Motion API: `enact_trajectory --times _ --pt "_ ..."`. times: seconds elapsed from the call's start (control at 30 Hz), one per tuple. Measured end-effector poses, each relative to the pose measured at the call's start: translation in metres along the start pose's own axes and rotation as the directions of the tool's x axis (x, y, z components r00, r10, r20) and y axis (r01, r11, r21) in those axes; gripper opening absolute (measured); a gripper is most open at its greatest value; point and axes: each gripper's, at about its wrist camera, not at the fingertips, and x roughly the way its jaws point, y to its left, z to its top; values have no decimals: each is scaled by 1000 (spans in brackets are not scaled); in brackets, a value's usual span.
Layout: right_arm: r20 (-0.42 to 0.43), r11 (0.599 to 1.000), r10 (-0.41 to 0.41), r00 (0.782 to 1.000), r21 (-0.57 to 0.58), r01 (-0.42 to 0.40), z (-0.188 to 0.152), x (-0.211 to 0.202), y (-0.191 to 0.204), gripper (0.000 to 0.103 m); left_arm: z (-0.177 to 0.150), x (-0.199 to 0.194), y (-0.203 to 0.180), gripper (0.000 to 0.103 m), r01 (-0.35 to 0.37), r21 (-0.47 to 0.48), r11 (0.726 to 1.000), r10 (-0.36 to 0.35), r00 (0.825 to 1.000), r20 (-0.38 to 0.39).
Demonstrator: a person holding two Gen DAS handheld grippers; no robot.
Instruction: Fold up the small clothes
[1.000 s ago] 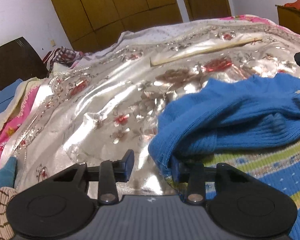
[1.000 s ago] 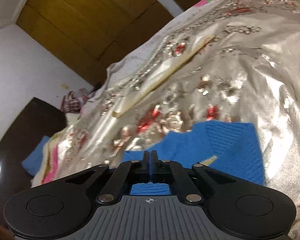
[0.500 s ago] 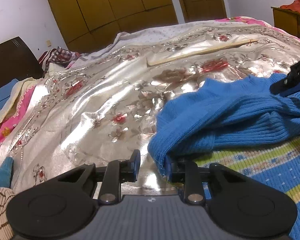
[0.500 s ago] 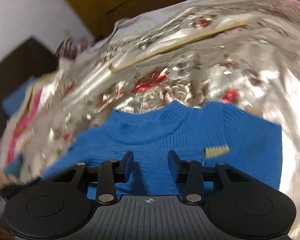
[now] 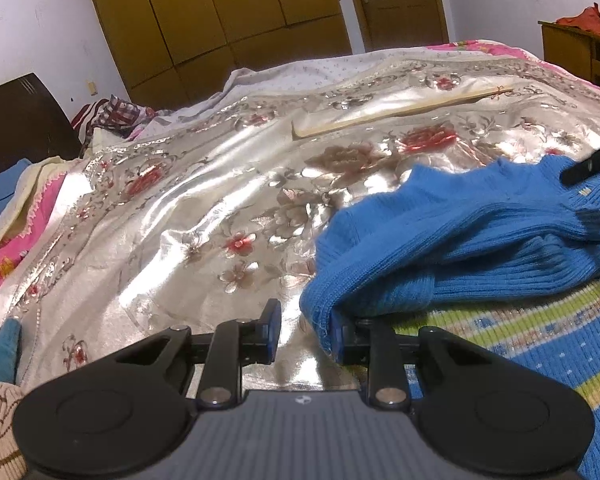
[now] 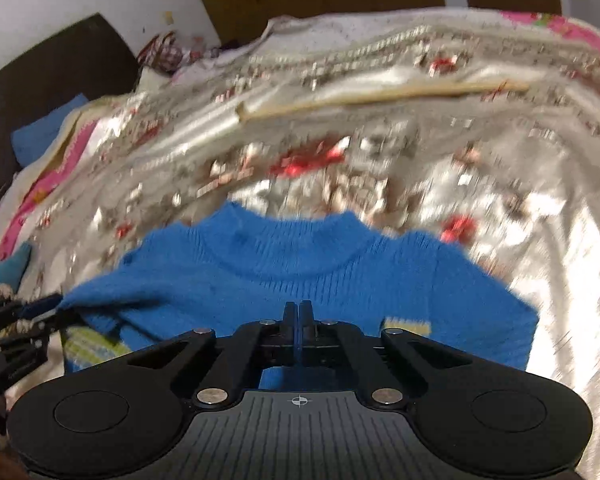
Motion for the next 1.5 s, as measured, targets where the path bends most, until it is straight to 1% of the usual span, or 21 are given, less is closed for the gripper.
enact_trajectory --times 0.1,0.17,0.23,0.3,0.4,0.47,0.57,0.67,0.73,0.8,0.83,0.9,1.03,1.1,1.17,1.23,1.3,1.33,1.37,1.43,1.5 --pt "65 1000 5 998 20 -7 11 -17 1 0 4 -1 2 27 17 -20 1000 -17 1000 6" --pt "88 999 37 995 20 -39 14 -33 1 1 4 -3 1 27 14 -22 1000 -14 1000 15" --pt "63 998 60 996 14 -61 8 -41 3 9 4 -3 0 27 15 -20 1000 -15 1000 18" --pt "33 999 34 999 -9 -34 -4 -41 5 11 4 -2 -1 27 15 -15 1000 -15 1000 16" --pt "-11 997 -6 1000 -83 5 -26 -34 9 24 4 -2 -2 27 14 -13 1000 -14 1000 13" --pt "-50 995 -23 998 -98 18 -33 -26 9 32 3 -3 -1 27 13 -8 1000 -12 1000 14" --pt "-52 999 -26 998 -22 25 -37 -21 -5 32 3 -4 -1 27 20 -10 1000 -20 1000 13" --pt "-32 994 29 999 107 -26 -35 -21 -24 33 2 -2 -2 27 21 -7 1000 -21 1000 13" --pt "-11 985 59 998 162 -57 -34 -18 -30 34 2 0 -2 27 19 -6 1000 -19 1000 8" --pt "0 979 82 997 188 -81 -31 -14 -31 16 2 0 -2 27 14 -1 1000 -14 1000 4" --pt "3 975 93 996 204 -91 -29 -12 -30 2 3 0 -2 27 11 4 1000 -11 1000 3" --pt "34 971 112 993 210 -116 -23 -15 -25 2 5 0 -2 27 10 10 1000 -10 1000 5" --pt "159 971 119 980 189 -148 -1 -42 -17 1 12 -8 1 27 20 -13 1000 -19 999 39" --pt "236 972 111 965 175 -154 11 -61 -15 1 15 -15 1 26 33 -31 999 -31 998 62" --pt "324 975 106 940 150 -161 15 -85 -16 1 13 -22 -2 26 55 -41 998 -51 995 83" --pt "399 990 55 915 98 -103 9 -107 -16 1 7 -27 -9 26 104 -32 994 -100 990 97" --pt "432 997 -17 902 75 -16 -8 -118 -22 1 -4 -26 -23 26 151 9 989 -151 986 66" --pt "416 998 -49 908 47 32 -19 -116 -27 2 -8 -24 -29 26 161 29 987 -162 986 47" --pt "373 996 -84 924 25 80 -29 -108 -31 6 -14 -22 -36 26 177 52 983 -178 984 25" --pt "258 985 -172 951 55 163 -50 -89 -44 9 -24 -23 -47 26 203 94 975 -204 979 -5" --pt "216 982 -169 962 118 147 -66 -85 -54 9 -27 -28 -52 26 214 121 969 -214 977 -8"
